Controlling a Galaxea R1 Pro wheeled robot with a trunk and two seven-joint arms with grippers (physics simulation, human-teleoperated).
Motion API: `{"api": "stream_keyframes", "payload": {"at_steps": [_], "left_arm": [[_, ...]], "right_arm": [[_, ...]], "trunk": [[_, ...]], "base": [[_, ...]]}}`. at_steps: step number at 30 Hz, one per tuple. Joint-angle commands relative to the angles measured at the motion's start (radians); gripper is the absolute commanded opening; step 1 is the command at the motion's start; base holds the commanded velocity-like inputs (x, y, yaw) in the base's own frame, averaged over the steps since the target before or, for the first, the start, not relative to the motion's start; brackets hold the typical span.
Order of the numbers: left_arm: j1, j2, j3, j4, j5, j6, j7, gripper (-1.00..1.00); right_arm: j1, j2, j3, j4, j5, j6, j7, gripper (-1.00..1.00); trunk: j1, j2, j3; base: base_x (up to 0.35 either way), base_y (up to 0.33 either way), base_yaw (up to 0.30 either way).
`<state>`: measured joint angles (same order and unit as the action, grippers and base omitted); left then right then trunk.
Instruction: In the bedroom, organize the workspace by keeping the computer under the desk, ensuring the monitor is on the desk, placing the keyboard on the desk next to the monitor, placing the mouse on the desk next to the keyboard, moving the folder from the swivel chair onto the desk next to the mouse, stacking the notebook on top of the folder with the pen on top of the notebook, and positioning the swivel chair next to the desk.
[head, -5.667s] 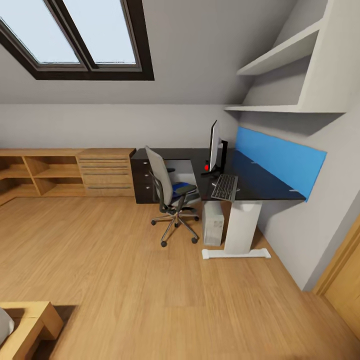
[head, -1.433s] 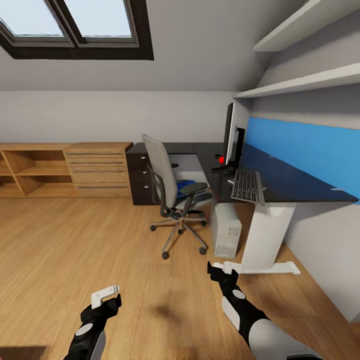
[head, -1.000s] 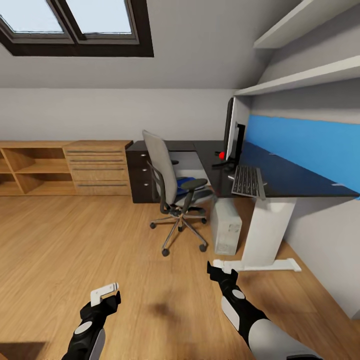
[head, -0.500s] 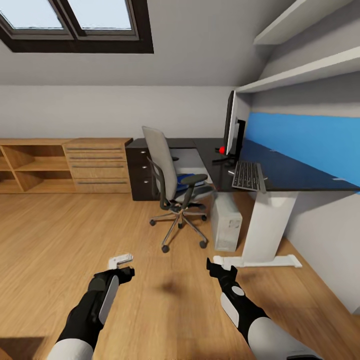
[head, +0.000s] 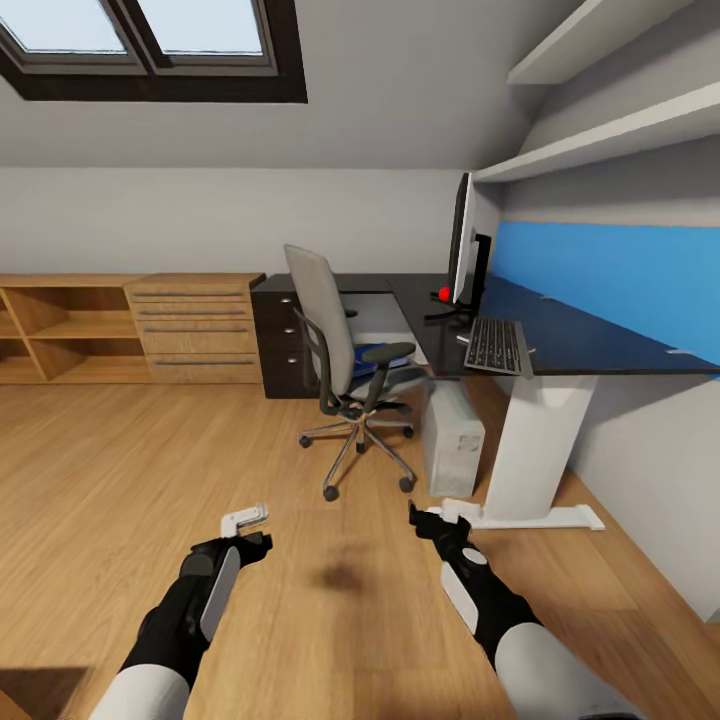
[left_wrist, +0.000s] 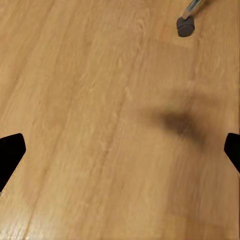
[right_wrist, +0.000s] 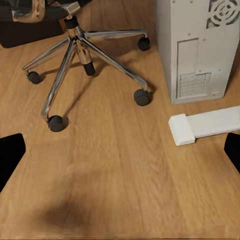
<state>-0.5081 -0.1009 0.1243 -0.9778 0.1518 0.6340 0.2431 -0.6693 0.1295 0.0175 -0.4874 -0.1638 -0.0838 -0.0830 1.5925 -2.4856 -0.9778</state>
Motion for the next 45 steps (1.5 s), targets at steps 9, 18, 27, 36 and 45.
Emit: {"api": "stream_keyframes", "payload": {"at_steps": [9,18,27,36,45], "left_arm": [[0.019,-0.006,-0.002,-0.121,0.014,0.005,0.005,1.00],[0.109,-0.008,-0.004,-0.289,0.015,0.014,0.000,1.00],[0.118,-0.007,-0.004,-0.307,0.015,0.016,-0.001,1.00],[0.118,-0.006,-0.003,-0.308,0.015,0.016,0.000,1.00],[0.118,-0.006,-0.003,-0.303,0.014,0.015,0.001,1.00]], "right_arm": [[-0.006,0.000,-0.001,-0.136,-0.007,0.206,0.013,1.00],[-0.009,-0.001,0.001,-0.099,-0.003,0.202,0.015,1.00],[-0.009,0.001,0.010,-0.136,-0.005,0.185,0.020,1.00],[-0.009,0.002,0.018,-0.138,-0.007,0.080,0.016,1.00],[-0.009,0.000,0.035,-0.137,0.023,-0.002,0.013,1.00]], "trunk": [[0.000,0.000,-0.001],[0.000,0.000,-0.001],[0.000,0.000,-0.001],[0.000,0.000,-0.001],[0.000,0.000,-0.001]], "base": [[0.000,0.000,0.000],[0.000,0.000,0.000],[0.150,0.019,0.000],[0.157,0.213,0.000],[0.096,0.010,0.000]]}}
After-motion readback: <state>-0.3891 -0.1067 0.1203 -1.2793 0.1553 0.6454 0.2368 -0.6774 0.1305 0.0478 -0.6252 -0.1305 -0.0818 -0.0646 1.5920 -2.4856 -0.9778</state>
